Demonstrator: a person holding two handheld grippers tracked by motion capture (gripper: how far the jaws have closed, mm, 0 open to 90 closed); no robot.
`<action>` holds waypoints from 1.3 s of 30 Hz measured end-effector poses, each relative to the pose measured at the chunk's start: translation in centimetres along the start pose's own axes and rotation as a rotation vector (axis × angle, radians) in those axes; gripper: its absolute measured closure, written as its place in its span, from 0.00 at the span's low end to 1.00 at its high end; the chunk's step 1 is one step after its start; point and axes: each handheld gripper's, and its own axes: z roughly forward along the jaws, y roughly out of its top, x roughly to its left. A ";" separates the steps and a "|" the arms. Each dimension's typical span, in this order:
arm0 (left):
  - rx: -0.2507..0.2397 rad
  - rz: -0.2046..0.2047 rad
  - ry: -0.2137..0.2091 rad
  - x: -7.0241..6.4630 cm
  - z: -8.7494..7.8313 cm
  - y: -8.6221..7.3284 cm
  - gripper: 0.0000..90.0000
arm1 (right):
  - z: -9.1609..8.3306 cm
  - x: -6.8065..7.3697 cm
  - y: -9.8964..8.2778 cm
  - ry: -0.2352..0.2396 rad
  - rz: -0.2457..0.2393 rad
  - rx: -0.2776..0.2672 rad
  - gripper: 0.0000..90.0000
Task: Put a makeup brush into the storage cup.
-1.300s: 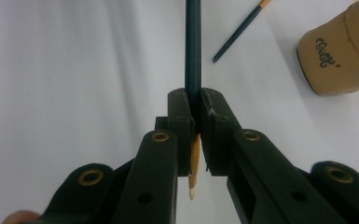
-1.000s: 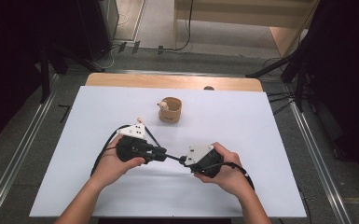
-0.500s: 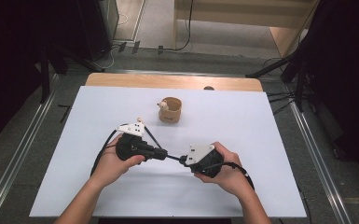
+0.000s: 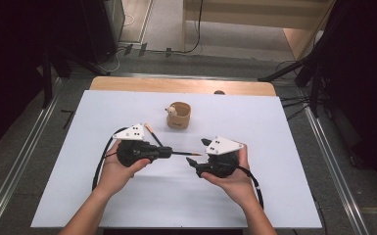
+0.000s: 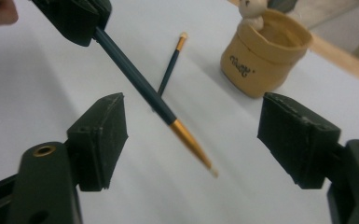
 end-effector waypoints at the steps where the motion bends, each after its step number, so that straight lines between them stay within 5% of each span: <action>1: -0.006 0.011 0.020 0.0 -0.1 0.0 0.95 | 0.0 0.0 0.0 0.008 0.023 -0.005 0.16; 5: -0.046 0.028 0.069 -0.3 -0.4 0.0 0.95 | 0.1 0.3 0.0 -0.067 0.120 -0.062 0.02; 10: -0.098 0.030 0.115 -0.4 -0.6 -0.2 0.95 | 0.1 0.7 -0.1 -0.125 0.222 -0.127 0.00; 22: -0.224 0.054 0.195 -0.9 -0.8 -0.6 0.95 | 0.0 2.2 0.1 -0.097 0.392 -0.241 0.02; 39: -0.283 0.074 0.193 -1.8 0.4 -1.2 0.95 | 0.9 2.2 -0.6 -0.040 0.665 -0.333 0.15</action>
